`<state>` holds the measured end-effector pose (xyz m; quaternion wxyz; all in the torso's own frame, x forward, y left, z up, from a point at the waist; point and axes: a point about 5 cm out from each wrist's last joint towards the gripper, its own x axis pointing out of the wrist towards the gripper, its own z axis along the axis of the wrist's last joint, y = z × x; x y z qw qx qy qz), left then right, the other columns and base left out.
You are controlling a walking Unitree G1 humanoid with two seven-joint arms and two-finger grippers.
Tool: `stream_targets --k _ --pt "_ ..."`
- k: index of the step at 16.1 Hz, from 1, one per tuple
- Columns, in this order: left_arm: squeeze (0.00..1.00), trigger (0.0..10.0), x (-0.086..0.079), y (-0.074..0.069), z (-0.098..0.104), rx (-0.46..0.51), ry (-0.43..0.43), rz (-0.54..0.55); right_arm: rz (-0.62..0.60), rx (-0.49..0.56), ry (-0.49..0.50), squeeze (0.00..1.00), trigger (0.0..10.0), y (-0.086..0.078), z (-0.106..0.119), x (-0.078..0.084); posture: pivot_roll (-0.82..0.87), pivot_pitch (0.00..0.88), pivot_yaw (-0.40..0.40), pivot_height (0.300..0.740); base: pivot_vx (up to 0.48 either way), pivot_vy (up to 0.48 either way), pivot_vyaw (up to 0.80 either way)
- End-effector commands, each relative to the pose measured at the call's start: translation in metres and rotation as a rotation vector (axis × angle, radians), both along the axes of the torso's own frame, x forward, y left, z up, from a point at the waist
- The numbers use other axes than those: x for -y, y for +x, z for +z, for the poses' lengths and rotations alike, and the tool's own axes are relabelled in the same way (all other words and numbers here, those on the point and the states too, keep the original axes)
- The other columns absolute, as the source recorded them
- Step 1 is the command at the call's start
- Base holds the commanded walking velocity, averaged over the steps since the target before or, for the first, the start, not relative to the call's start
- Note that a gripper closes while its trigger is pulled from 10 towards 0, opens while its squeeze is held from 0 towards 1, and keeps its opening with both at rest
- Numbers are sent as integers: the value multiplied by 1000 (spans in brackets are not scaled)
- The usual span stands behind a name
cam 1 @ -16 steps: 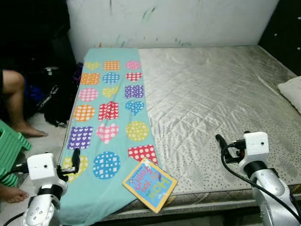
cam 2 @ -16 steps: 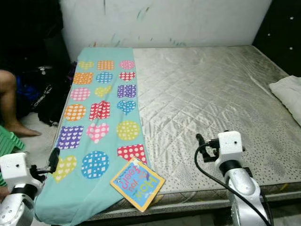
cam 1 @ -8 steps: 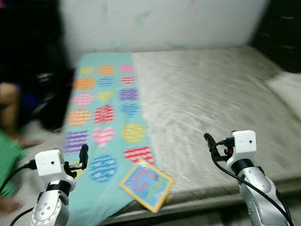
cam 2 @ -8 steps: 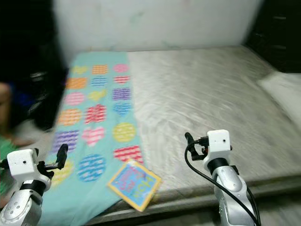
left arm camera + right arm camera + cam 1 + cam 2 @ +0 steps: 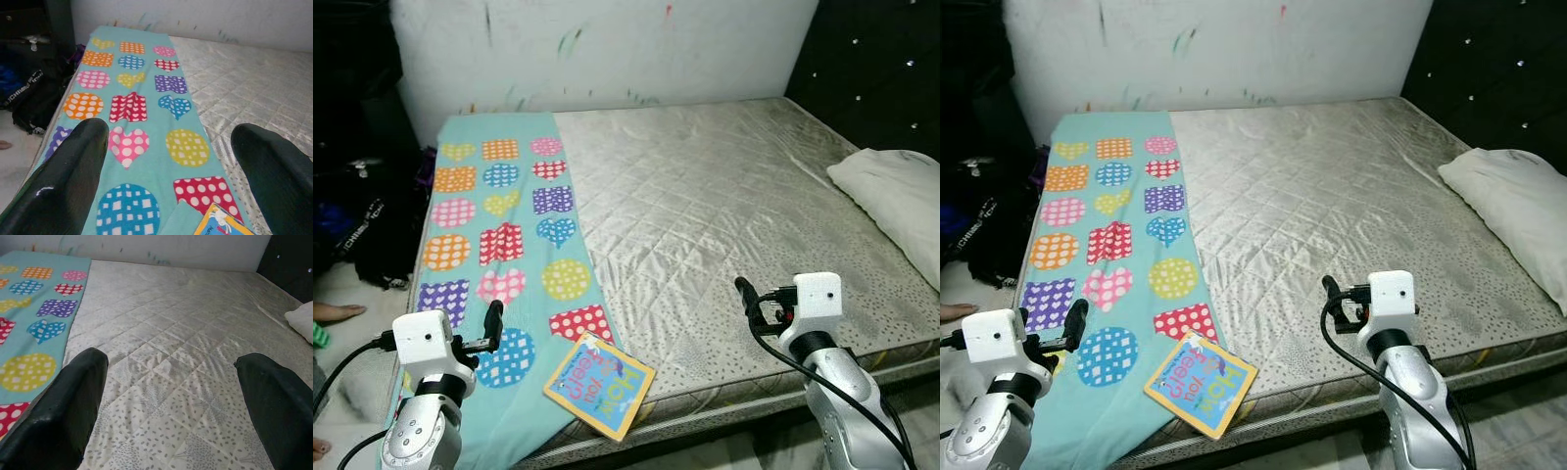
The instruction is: Clean up the room
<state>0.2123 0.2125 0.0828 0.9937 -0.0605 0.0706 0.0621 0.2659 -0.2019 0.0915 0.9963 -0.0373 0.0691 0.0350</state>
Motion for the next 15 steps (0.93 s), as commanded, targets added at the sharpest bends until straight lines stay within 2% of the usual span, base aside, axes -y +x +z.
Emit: stream_targets --k 1,4,15 --pt "0 10000 1 1 2 2 1 -2 -9 2 -12 0 10000 2 3 1 -95 0 -34 740 0 0 0" --pt "0 10000 2 2 2 -2 1 -12 -16 0 -18 0 10000 0 2 4 -99 0 -29 740 0 -87 0" --pt "0 10000 1 3 1 -7 6 -9 -8 -2 -14 0 10000 1 2 0 -98 0 -32 740 0 -340 0"
